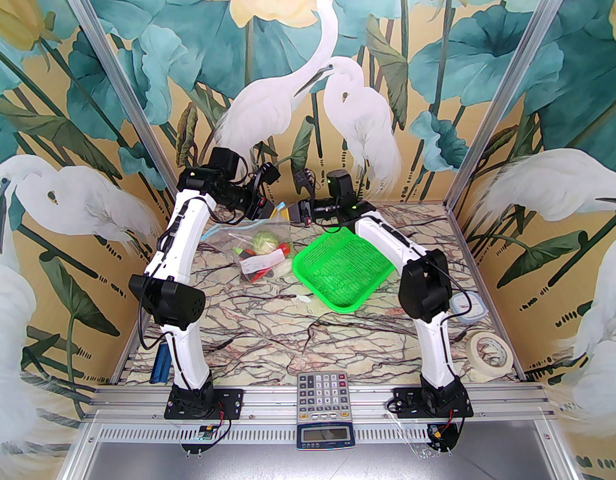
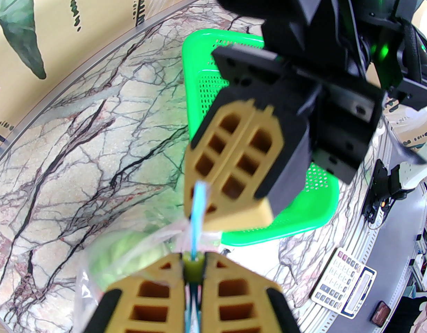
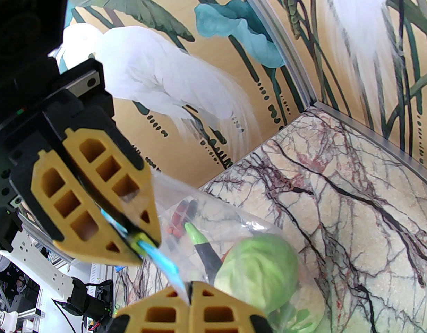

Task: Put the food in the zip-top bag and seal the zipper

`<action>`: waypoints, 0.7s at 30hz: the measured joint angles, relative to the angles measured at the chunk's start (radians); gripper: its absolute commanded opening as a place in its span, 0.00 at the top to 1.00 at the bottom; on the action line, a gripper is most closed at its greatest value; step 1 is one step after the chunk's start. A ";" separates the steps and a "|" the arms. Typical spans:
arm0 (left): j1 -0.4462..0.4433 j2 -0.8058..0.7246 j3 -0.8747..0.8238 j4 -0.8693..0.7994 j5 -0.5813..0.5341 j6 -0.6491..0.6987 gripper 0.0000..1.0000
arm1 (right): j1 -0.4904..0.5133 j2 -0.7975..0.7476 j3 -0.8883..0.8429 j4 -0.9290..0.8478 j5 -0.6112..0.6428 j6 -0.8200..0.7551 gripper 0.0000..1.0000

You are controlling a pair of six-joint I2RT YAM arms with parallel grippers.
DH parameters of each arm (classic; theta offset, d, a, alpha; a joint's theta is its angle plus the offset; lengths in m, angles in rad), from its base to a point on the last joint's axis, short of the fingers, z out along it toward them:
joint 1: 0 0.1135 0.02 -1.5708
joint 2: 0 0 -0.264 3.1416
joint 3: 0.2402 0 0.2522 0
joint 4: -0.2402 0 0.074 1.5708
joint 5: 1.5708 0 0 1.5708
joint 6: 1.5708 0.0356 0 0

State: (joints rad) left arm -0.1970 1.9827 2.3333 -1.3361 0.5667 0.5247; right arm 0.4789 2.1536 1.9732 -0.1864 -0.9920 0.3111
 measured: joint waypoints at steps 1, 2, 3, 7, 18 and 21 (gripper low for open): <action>0.002 0.000 0.000 0.000 -0.003 0.000 0.91 | -0.004 -0.003 -0.005 0.003 0.001 0.002 1.00; 0.005 0.000 0.000 -0.001 -0.003 0.000 0.91 | -0.007 -0.006 -0.010 0.007 0.001 0.003 1.00; 0.008 0.000 0.000 -0.002 -0.004 0.000 0.91 | -0.010 -0.008 -0.013 0.009 0.001 0.003 1.00; 0.018 0.000 0.000 -0.009 -0.008 0.000 0.91 | -0.014 -0.011 -0.016 0.016 0.002 0.003 1.00; 0.045 -0.050 -0.047 -0.014 -0.058 -0.013 0.92 | -0.021 -0.036 -0.047 0.034 0.014 0.007 1.00; 0.059 -0.072 -0.078 -0.008 -0.071 -0.021 0.93 | -0.022 -0.037 -0.048 0.034 0.023 0.007 1.00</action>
State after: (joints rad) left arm -0.1383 1.9102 2.2551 -1.3445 0.4957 0.5037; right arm 0.4568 2.1166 1.9247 -0.1524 -0.9688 0.3183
